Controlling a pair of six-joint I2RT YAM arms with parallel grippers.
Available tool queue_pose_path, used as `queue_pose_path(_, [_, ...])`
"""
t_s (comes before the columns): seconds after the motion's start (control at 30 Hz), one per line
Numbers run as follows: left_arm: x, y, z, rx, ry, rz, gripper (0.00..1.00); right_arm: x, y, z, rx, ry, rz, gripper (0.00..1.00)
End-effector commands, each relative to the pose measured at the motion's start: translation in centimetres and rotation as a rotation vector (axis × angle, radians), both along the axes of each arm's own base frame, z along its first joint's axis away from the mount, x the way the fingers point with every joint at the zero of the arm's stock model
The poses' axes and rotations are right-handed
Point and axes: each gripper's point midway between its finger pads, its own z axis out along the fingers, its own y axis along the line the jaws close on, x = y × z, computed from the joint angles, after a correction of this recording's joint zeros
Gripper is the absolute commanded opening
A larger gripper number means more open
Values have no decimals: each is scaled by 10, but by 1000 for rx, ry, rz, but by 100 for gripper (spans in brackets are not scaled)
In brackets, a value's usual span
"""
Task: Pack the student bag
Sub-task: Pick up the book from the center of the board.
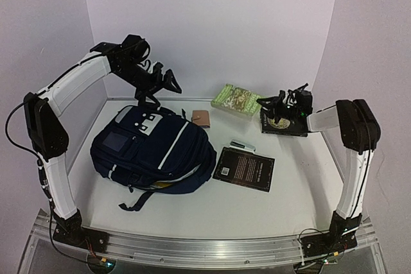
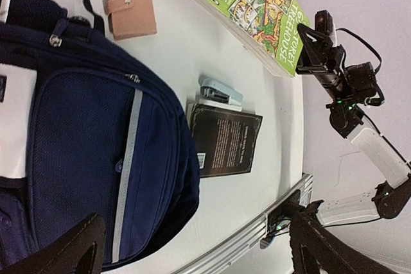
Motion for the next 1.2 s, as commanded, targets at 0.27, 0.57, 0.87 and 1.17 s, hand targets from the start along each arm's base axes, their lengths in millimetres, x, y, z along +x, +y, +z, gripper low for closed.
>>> queue_pose_path(0.27, [50, -35, 122, -447, -438, 70, 100, 1, 22, 227, 161, -276, -66, 0])
queue_pose_path(0.57, [57, -70, 143, -665, -506, 100, 100, -34, 74, 274, 207, -328, 14, 0])
queue_pose_path(0.87, [58, -90, 129, -727, -473, 144, 100, -60, 111, 293, 237, -357, 89, 0])
queue_pose_path(1.17, [41, -71, 98, -688, -380, 252, 100, -63, 110, 302, 229, -403, 79, 0])
